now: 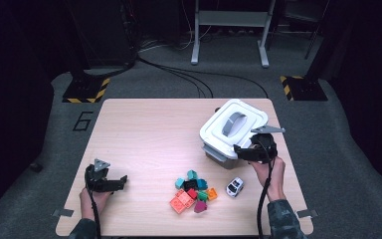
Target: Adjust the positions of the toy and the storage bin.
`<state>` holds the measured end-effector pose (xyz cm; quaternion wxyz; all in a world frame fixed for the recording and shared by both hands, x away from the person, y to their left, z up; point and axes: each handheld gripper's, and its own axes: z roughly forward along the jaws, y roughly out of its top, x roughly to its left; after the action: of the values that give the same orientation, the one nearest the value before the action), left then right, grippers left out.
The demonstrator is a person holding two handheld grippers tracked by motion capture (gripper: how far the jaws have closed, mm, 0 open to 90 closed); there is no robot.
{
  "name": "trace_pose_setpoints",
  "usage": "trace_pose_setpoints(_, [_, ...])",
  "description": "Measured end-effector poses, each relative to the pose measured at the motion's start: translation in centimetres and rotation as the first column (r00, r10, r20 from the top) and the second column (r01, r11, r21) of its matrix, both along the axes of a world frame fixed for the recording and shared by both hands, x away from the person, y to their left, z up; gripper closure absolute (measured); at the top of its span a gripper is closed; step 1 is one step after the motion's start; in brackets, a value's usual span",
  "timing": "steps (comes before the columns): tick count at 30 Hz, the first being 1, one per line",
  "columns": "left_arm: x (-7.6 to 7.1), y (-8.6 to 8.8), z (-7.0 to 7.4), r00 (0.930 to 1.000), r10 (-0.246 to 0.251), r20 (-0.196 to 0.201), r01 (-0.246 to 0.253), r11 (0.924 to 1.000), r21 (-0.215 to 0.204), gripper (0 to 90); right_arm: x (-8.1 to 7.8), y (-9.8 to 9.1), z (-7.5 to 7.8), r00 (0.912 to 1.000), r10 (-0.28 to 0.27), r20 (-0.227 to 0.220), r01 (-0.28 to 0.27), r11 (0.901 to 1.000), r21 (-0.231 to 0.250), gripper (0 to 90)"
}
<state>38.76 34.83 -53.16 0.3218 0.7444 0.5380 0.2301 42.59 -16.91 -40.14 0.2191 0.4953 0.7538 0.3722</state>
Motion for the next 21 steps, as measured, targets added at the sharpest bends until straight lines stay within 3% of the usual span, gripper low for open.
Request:
trace_pose_setpoints(8, [0.0,0.0,0.0,1.0,0.0,0.001,0.0,1.0,-0.001,1.6,0.3,1.2,0.0,1.0,0.008,0.006,-0.008,1.0,-0.001,19.2])
trace_pose_setpoints(13, [0.0,0.0,0.0,1.0,-0.002,-0.001,0.002,1.0,-0.001,1.7,-0.1,1.7,0.8,0.9968,0.071,0.038,-0.071,0.9974,0.009,22.9])
trace_pose_setpoints(17, [-0.1,0.0,0.0,1.0,-0.002,-0.001,0.002,1.0,-0.001,1.8,-0.4,3.5,1.0,0.9871,0.159,0.016,-0.158,0.9868,-0.034,32.8])
trace_pose_setpoints(21, [-0.1,0.0,0.0,1.0,-0.004,0.0,0.004,1.0,-0.001,1.9,-0.3,4.8,0.8,0.9826,0.185,-0.012,-0.186,0.9812,-0.053,47.3])
